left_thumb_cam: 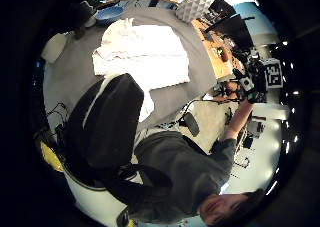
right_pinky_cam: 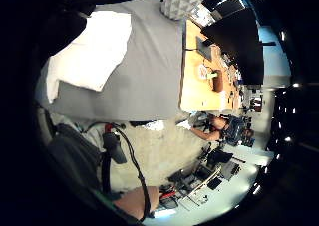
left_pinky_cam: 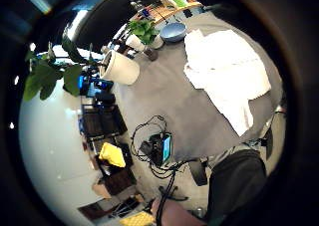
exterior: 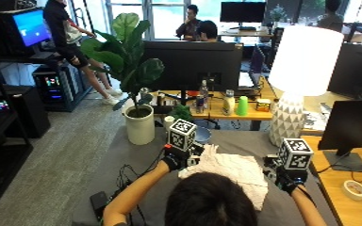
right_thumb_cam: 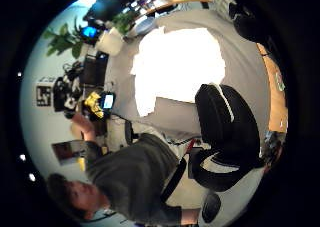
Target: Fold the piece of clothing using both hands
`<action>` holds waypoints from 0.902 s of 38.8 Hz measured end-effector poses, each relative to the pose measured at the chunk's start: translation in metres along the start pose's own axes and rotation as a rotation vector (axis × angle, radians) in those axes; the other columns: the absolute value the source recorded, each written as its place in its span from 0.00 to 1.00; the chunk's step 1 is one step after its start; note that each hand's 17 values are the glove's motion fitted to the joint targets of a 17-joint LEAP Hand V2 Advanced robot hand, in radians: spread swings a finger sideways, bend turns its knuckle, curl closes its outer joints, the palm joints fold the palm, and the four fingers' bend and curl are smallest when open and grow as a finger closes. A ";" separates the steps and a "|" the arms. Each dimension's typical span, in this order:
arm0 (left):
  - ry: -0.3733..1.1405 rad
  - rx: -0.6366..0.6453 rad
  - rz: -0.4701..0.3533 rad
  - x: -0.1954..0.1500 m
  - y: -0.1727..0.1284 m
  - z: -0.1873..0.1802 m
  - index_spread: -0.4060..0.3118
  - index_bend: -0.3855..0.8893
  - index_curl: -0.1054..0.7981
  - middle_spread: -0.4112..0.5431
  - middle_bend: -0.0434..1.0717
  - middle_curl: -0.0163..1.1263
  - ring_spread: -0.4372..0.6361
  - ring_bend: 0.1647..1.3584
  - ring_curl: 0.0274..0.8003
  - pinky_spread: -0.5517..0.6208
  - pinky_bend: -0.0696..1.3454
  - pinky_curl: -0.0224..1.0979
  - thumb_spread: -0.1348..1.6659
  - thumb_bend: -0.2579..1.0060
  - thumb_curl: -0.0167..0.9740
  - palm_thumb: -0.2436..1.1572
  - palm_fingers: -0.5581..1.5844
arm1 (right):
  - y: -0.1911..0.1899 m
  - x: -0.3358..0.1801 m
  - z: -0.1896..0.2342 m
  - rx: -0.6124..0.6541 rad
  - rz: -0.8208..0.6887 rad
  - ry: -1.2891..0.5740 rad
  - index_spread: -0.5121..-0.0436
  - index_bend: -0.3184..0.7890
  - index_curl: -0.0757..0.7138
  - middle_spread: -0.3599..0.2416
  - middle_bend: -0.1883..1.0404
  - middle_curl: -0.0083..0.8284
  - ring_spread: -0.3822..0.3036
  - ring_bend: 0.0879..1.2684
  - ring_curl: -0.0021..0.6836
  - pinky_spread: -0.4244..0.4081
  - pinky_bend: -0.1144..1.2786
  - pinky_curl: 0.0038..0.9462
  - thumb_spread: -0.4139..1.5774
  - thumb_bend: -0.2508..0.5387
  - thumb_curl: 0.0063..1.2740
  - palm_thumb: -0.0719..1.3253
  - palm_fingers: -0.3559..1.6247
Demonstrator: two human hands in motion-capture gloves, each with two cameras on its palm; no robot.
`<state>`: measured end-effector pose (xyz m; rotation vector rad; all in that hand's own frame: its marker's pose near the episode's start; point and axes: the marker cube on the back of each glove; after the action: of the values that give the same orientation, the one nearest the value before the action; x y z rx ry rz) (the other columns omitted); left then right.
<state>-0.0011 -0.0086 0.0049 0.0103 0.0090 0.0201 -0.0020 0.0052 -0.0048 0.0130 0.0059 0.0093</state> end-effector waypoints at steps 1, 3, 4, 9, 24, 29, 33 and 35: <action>0.001 0.003 0.003 0.000 -0.001 0.001 0.49 0.61 0.23 0.48 0.18 0.04 0.50 0.18 0.05 0.61 0.20 0.05 0.31 0.26 0.03 0.26 0.48 | -0.001 0.001 0.001 0.002 0.001 0.000 0.81 0.50 0.19 0.58 0.37 0.10 0.55 0.25 0.11 0.59 0.31 0.06 0.42 0.72 0.05 0.38 0.52; 0.008 0.013 0.010 0.000 -0.004 0.001 0.47 0.62 0.27 0.49 0.17 0.07 0.52 0.20 0.11 0.65 0.20 0.08 0.39 0.26 0.04 0.26 0.47 | -0.003 0.005 0.003 0.010 0.004 -0.001 0.74 0.49 0.25 0.57 0.37 0.14 0.55 0.27 0.18 0.61 0.31 0.11 0.49 0.76 0.07 0.41 0.52; 0.012 0.017 0.012 0.001 -0.003 0.001 0.47 0.62 0.29 0.50 0.17 0.08 0.53 0.21 0.13 0.67 0.19 0.10 0.43 0.26 0.05 0.27 0.47 | -0.004 0.007 0.004 0.013 0.004 -0.002 0.72 0.48 0.27 0.57 0.37 0.16 0.55 0.27 0.21 0.62 0.31 0.13 0.53 0.77 0.08 0.42 0.51; 0.028 0.017 0.012 0.001 0.000 0.001 0.44 0.63 0.36 0.52 0.17 0.12 0.56 0.23 0.19 0.72 0.19 0.14 0.56 0.25 0.07 0.27 0.46 | 0.003 0.009 0.000 0.016 0.005 -0.010 0.63 0.46 0.35 0.56 0.36 0.22 0.55 0.27 0.30 0.65 0.30 0.18 0.66 0.80 0.10 0.45 0.50; 0.120 -0.021 0.005 -0.006 0.002 0.026 0.43 0.58 0.46 0.53 0.18 0.17 0.59 0.25 0.26 0.76 0.20 0.21 0.71 0.21 0.13 0.27 0.44 | -0.034 -0.001 0.018 -0.080 -0.022 -0.013 0.55 0.41 0.43 0.56 0.33 0.33 0.55 0.26 0.39 0.67 0.29 0.26 0.81 0.74 0.14 0.46 0.50; 0.128 -0.054 0.047 0.004 0.001 0.054 0.47 0.49 0.45 0.55 0.17 0.18 0.59 0.28 0.28 0.76 0.23 0.24 0.71 0.19 0.15 0.26 0.42 | -0.042 -0.006 0.037 -0.122 -0.036 -0.002 0.54 0.40 0.43 0.56 0.32 0.36 0.54 0.27 0.42 0.67 0.30 0.28 0.82 0.70 0.16 0.47 0.49; 0.150 -0.112 0.095 0.018 -0.002 0.091 0.53 0.39 0.42 0.58 0.16 0.18 0.60 0.32 0.31 0.76 0.30 0.27 0.68 0.17 0.16 0.22 0.39 | -0.046 -0.011 0.061 -0.179 -0.047 0.022 0.54 0.38 0.42 0.56 0.32 0.38 0.53 0.28 0.44 0.68 0.32 0.30 0.82 0.66 0.17 0.47 0.49; 0.169 -0.145 0.109 0.027 -0.005 0.111 0.54 0.37 0.41 0.59 0.16 0.18 0.60 0.34 0.32 0.76 0.32 0.29 0.66 0.17 0.17 0.21 0.38 | -0.049 -0.013 0.076 -0.196 -0.051 0.024 0.54 0.36 0.41 0.56 0.32 0.39 0.53 0.28 0.45 0.68 0.33 0.31 0.81 0.63 0.17 0.47 0.49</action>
<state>0.0267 -0.0139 0.1154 -0.1359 0.1755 0.1306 -0.0138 -0.0449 0.0706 -0.1829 0.0294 -0.0414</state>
